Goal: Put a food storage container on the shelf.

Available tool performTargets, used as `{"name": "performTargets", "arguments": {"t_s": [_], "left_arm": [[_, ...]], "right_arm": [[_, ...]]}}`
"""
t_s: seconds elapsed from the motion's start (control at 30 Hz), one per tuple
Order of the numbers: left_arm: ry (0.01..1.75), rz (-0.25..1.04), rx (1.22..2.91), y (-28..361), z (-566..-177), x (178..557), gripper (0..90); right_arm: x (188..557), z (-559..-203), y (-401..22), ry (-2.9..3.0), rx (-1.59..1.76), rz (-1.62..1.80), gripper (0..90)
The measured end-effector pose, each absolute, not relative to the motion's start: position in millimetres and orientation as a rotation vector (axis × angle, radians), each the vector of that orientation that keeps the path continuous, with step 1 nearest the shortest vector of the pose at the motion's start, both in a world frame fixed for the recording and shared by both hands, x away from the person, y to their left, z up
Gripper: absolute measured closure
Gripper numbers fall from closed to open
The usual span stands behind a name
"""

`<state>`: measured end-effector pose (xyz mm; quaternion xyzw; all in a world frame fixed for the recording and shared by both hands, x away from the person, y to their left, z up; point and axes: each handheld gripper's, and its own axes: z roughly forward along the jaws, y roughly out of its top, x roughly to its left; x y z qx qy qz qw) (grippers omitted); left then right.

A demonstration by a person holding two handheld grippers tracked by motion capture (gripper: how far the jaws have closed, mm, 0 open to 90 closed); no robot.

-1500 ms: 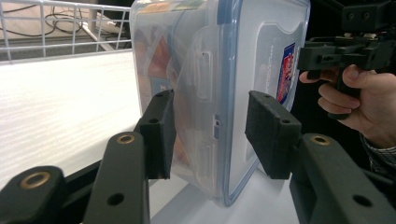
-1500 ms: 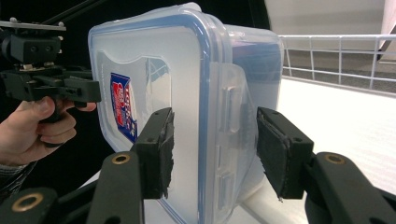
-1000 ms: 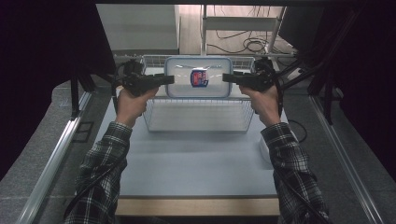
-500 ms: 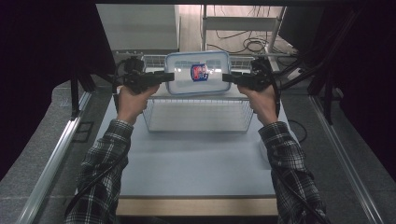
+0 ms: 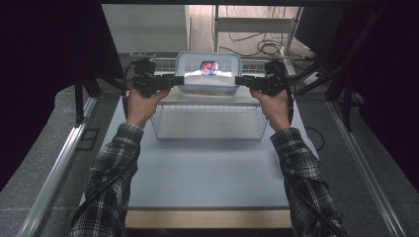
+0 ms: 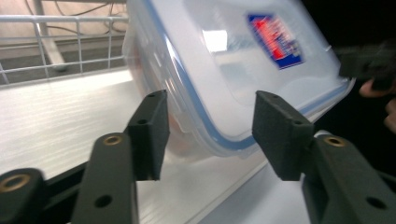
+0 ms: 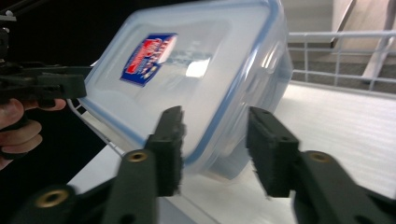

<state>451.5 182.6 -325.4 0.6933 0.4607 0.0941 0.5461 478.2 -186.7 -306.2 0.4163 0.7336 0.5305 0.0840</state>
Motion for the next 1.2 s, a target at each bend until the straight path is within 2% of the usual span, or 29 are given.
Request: {"name": "performTargets", "arguments": {"t_s": [0.07,0.53,0.73,1.07,1.2], "left_arm": [[1.088,0.203,1.637,184,-325,453,48.1],[1.083,0.287,1.659,183,-319,446,49.1],[1.034,0.277,1.653,190,-316,433,40.3],[0.963,0.31,1.721,186,-335,401,20.0],[0.94,0.309,1.753,183,-341,387,14.7]], "right_arm": [[478,-305,-186,2.182,1.241,1.583,61.0],[475,-299,-177,2.162,1.211,1.502,62.2],[464,-297,-181,2.152,1.136,1.546,51.9],[433,-306,-183,2.195,1.015,1.527,29.6],[421,-312,-183,2.211,0.967,1.514,21.2]]}}
